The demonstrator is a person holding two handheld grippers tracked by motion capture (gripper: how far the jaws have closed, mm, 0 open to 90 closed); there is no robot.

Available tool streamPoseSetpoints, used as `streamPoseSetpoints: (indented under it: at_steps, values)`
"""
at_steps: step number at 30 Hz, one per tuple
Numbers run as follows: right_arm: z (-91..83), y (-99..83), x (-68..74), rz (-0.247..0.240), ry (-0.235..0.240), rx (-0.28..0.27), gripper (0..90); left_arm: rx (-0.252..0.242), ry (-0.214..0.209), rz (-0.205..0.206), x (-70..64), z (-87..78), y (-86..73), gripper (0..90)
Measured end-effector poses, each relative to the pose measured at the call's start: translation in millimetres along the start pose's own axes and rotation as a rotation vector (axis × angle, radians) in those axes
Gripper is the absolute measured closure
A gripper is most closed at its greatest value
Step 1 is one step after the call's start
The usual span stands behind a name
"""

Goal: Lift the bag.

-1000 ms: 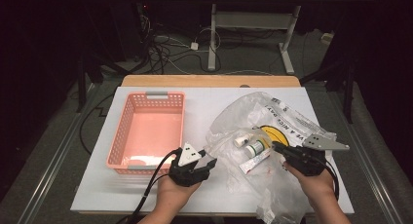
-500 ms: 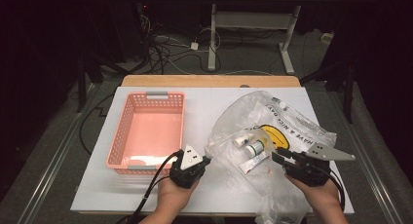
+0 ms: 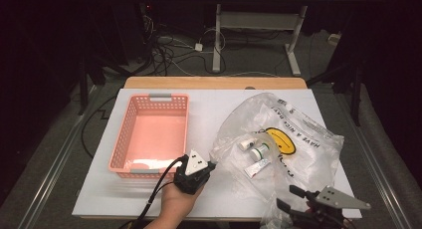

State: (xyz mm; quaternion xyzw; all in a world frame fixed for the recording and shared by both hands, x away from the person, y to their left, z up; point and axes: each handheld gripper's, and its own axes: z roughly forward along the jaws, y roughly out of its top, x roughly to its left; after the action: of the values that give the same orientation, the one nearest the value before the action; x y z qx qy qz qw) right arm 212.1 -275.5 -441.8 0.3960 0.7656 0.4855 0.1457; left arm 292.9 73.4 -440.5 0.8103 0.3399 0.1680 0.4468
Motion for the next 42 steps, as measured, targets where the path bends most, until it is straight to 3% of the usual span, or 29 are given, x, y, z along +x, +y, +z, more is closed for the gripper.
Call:
streamPoseSetpoints:
  at_steps: [6, 9, 11, 14, 21, 24, 33, 42]
  values:
    - [15.5, -13.0, 19.2, -0.013, 0.015, 0.084, 15.7, -0.006, 0.008, -0.011, 2.6, -3.3, -1.9, 88.8]
    - [26.4, -19.1, 29.6, -0.045, 0.026, 0.143, 10.8, -0.012, 0.010, -0.016, 3.5, -4.3, -2.1, 88.7]
    - [34.0, -21.7, 34.0, -0.083, 0.008, 0.192, 10.3, -0.011, 0.011, -0.014, 4.1, -4.7, -1.9, 88.8]
    - [41.2, -25.4, 32.9, -0.118, -0.031, 0.247, 22.1, -0.011, 0.011, -0.016, 4.9, -4.9, -1.8, 88.8]
    - [31.7, -26.7, 17.9, -0.099, -0.069, 0.229, 79.8, -0.014, 0.014, -0.020, 6.0, -6.3, -2.1, 88.7]
    - [23.5, -23.8, 9.7, -0.076, -0.094, 0.174, 90.0, -0.015, 0.014, -0.021, 5.8, -7.2, -2.2, 88.8]
    - [-6.7, -0.2, -14.5, -0.059, -0.192, -0.088, 90.0, -0.053, -0.004, 0.000, -1.3, -14.0, 3.3, 88.7]
    - [-17.5, 44.1, -31.9, -0.102, -0.296, -0.314, 90.0, -0.156, -0.011, 0.047, -5.4, -24.2, 28.5, 88.7]
